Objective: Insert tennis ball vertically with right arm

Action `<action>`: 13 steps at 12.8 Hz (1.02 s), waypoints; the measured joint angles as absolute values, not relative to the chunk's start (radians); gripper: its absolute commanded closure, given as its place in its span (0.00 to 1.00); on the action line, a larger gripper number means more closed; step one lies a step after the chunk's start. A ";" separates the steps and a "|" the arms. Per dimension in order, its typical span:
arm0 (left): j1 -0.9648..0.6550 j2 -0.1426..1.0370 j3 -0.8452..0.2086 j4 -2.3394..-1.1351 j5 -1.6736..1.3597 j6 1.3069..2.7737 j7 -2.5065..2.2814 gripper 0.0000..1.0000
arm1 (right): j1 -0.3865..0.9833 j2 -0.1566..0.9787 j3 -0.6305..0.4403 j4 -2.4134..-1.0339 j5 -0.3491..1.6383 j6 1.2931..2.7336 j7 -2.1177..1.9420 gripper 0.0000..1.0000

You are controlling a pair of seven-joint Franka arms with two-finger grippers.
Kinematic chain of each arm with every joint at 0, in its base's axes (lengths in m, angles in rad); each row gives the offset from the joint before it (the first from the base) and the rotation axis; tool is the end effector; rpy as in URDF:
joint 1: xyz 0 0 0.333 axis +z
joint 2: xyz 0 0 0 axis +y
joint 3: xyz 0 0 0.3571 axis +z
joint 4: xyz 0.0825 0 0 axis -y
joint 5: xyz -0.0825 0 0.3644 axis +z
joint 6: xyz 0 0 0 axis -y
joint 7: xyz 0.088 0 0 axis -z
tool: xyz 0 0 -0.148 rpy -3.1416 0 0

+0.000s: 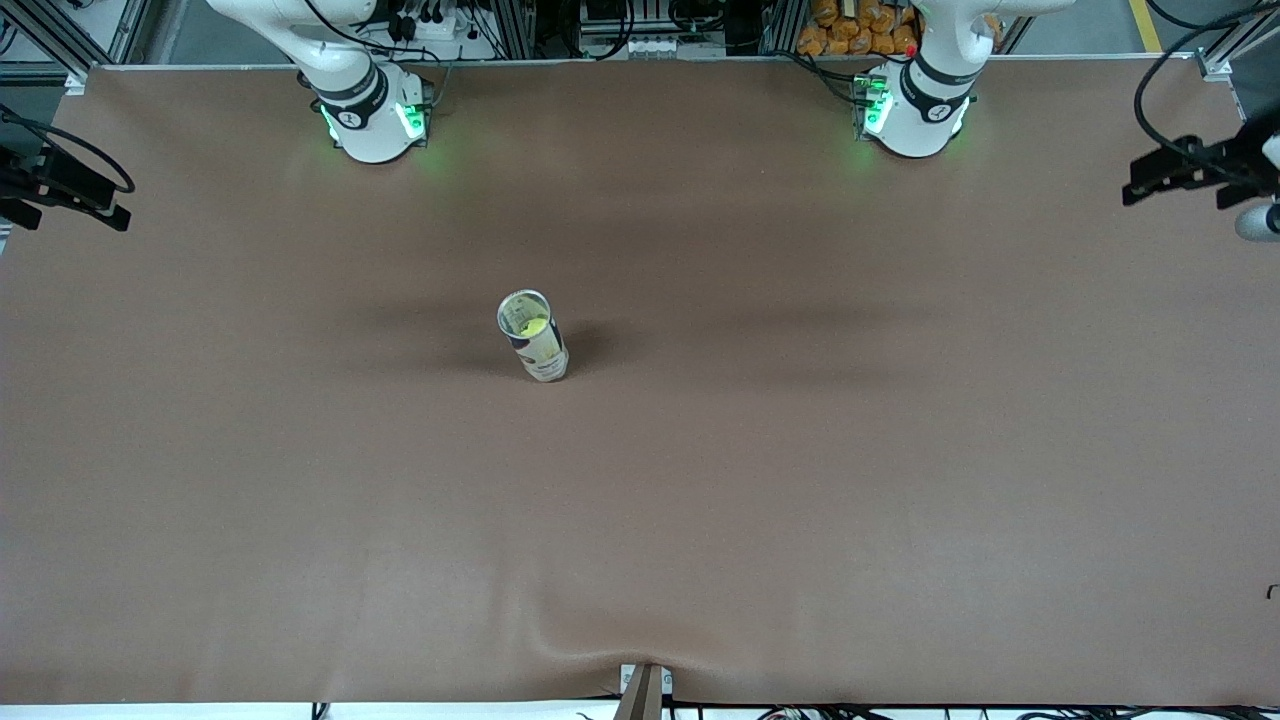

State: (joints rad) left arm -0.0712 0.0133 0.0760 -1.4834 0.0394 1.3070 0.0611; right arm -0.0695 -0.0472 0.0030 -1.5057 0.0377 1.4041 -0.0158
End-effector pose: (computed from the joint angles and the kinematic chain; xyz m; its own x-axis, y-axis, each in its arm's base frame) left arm 0.5030 0.0086 0.6364 0.9806 -0.0459 -0.1904 -0.0523 -0.9982 -0.0287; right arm 0.4975 -0.0270 0.6640 0.9976 -0.0444 -0.0537 -0.0464 -0.9982 -0.0382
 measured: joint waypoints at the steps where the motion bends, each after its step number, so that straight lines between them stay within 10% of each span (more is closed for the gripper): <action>1: -0.071 0.025 0.077 -1.485 0.037 1.325 0.061 0.00 | -0.069 -0.047 0.003 -1.506 0.038 1.404 -0.016 0.00; 13: -0.076 0.001 0.058 -1.572 -0.022 1.584 -0.051 0.00 | -0.070 -0.047 0.001 -1.506 0.038 1.404 -0.016 0.00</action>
State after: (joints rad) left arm -0.0756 0.0010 0.0584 -1.5717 -0.0223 1.5842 -0.0507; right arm -0.0695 -0.0472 0.0011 -1.5057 0.0377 1.4040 -0.0158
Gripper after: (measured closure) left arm 0.000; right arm 0.000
